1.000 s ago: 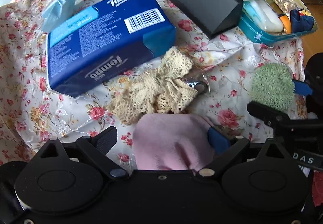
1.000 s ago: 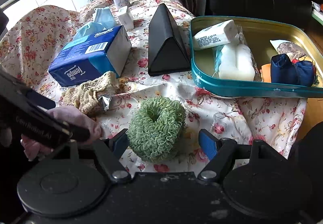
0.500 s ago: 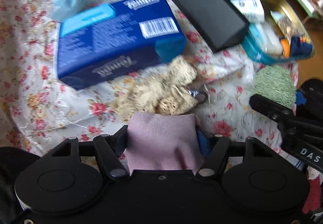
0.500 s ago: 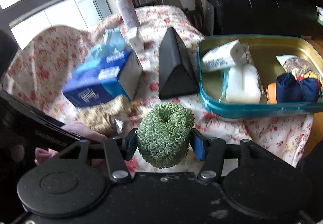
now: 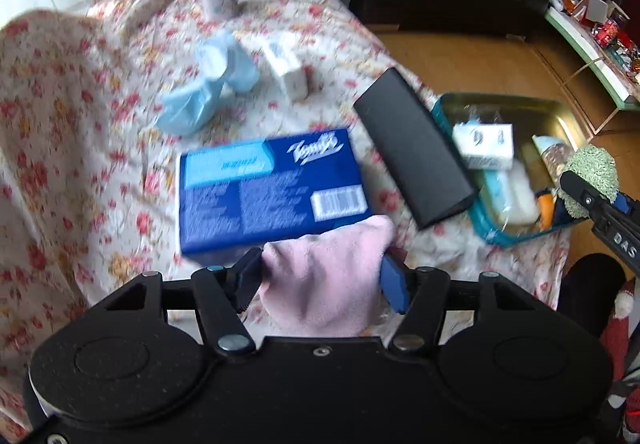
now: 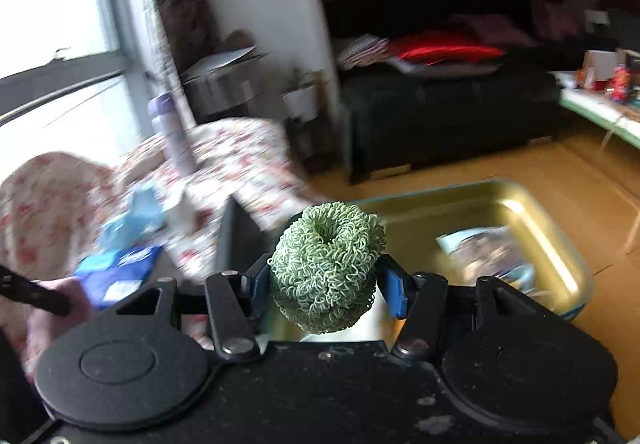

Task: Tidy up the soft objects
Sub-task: 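Carry the scrubber ball toward the tray with the right tool while the left tool holds the pink hat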

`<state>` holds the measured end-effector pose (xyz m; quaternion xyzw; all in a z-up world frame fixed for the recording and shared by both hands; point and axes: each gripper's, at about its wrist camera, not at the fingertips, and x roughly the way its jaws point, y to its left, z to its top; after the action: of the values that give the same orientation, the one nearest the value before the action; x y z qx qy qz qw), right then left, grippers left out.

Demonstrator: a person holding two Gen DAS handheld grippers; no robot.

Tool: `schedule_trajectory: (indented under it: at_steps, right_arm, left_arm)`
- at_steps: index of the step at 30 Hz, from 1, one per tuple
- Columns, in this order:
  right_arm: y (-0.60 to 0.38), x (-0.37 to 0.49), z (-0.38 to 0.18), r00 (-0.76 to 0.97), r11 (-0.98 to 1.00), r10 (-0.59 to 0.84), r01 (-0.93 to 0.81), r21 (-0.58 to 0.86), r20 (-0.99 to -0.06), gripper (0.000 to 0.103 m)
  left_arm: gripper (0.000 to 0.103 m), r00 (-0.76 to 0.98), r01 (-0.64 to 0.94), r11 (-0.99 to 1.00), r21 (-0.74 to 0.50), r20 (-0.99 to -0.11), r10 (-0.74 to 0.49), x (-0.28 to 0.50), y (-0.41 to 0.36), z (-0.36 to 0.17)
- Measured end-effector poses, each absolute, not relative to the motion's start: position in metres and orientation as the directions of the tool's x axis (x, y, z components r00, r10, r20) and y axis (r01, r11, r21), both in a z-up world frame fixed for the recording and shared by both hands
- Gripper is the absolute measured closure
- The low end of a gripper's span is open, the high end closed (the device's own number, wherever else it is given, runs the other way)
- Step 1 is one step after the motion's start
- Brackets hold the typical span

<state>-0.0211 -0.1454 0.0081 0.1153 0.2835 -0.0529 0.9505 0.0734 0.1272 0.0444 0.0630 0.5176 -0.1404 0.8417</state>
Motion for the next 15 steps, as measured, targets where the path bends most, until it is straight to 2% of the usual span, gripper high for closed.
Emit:
schedule_trajectory:
  at_steps: [5, 10, 15]
  right_arm:
    - [-0.177, -0.016, -0.001, 0.827, 0.95, -0.15, 0.272, 0.152, -0.542, 0.048]
    - [-0.191, -0.02, -0.01, 0.813, 0.932, -0.156, 0.309, 0.189, -0.561, 0.048]
    - [-0.172, -0.028, -0.013, 0.817, 0.952, -0.115, 0.253, 0.173, -0.565, 0.048]
  left_arm:
    - [0.046, 0.446, 0.331, 0.943, -0.032, -0.875, -0.186, 0.079, 0.106, 0.052]
    - [0.046, 0.432, 0.332, 0.943, -0.035, -0.883, -0.185, 0.077, 0.1, 0.048]
    - [0.046, 0.387, 0.314, 0.948, -0.049, -0.905, -0.175, 0.066, 0.115, 0.035]
